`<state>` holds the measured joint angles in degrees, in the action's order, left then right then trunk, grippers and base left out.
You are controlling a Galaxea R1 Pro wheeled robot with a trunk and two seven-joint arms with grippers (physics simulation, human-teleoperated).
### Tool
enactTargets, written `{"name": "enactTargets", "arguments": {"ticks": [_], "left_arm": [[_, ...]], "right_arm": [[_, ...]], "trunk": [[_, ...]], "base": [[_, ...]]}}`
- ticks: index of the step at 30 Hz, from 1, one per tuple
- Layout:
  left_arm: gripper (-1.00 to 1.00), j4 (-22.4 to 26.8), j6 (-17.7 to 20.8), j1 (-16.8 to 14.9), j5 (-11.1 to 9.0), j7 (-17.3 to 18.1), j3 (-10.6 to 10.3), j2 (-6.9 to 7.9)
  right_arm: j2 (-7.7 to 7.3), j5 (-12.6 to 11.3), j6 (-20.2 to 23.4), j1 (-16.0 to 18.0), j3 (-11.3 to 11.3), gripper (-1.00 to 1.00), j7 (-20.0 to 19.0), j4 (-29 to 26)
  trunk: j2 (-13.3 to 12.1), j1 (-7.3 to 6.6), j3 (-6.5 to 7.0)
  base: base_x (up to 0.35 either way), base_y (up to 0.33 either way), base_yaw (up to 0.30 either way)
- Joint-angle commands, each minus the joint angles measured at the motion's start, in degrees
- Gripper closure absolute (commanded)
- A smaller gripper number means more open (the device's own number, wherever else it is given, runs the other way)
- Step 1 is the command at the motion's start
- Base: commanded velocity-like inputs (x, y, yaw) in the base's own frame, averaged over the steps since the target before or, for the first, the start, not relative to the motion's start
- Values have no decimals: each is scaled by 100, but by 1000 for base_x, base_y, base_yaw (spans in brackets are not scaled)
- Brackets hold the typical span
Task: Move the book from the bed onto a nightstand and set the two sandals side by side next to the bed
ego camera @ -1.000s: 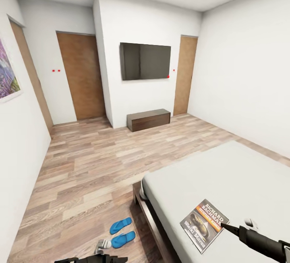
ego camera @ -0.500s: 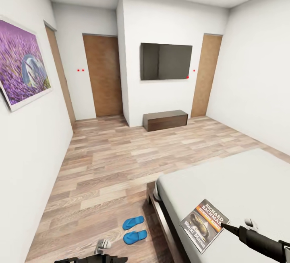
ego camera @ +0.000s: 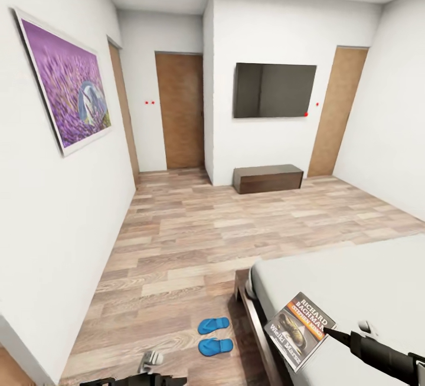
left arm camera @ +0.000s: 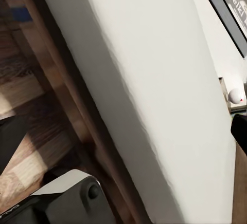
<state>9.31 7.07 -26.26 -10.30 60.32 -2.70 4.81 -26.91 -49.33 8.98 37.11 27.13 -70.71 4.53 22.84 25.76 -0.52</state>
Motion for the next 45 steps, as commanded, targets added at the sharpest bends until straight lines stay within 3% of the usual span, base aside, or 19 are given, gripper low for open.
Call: {"name": "enactTargets", "arguments": {"ticks": [1,5,8,10,15,19,23,38,45], "left_arm": [[-100,1,59,-2,-51,13,-29,2],[-100,1,27,-2,-51,-124,-17,19],[-100,5,-275,-2,-47,-633,-21,24],[-100,0,-563,-2,-40,-1141,-28,13],[-100,-571,-1406,-2,-10,-3444,-50,-95],[-100,-764,-1715,5,-32,-4188,-43,-132],[-100,-808,-1784,38,-47,-4380,-40,-126],[-100,-825,-1779,59,-85,-4412,-37,-138],[-100,-825,-1779,59,-78,-4396,-38,-138]], "right_arm": [[2,-59,60,7,11,100,-28,13],[2,-59,60,7,11,100,-27,13],[2,-59,60,7,11,100,-23,13],[2,-59,60,7,11,100,-22,13],[2,-59,66,7,11,100,-22,11],[2,-59,67,7,6,100,-20,12],[0,-61,64,7,3,100,-29,13],[1,-60,36,7,3,100,3,21],[2,-59,-240,7,3,100,-20,20]], "trunk": [[7,3,-5],[7,3,-5],[7,3,-5],[7,3,-5],[7,3,-5],[7,3,-5],[7,3,-5],[7,3,-17],[7,3,-42]], "base": [[0,0,295],[0,0,295],[0,0,295],[0,0,295],[0,0,295],[0,0,295],[0,0,295],[0,0,291],[0,0,183]]}}
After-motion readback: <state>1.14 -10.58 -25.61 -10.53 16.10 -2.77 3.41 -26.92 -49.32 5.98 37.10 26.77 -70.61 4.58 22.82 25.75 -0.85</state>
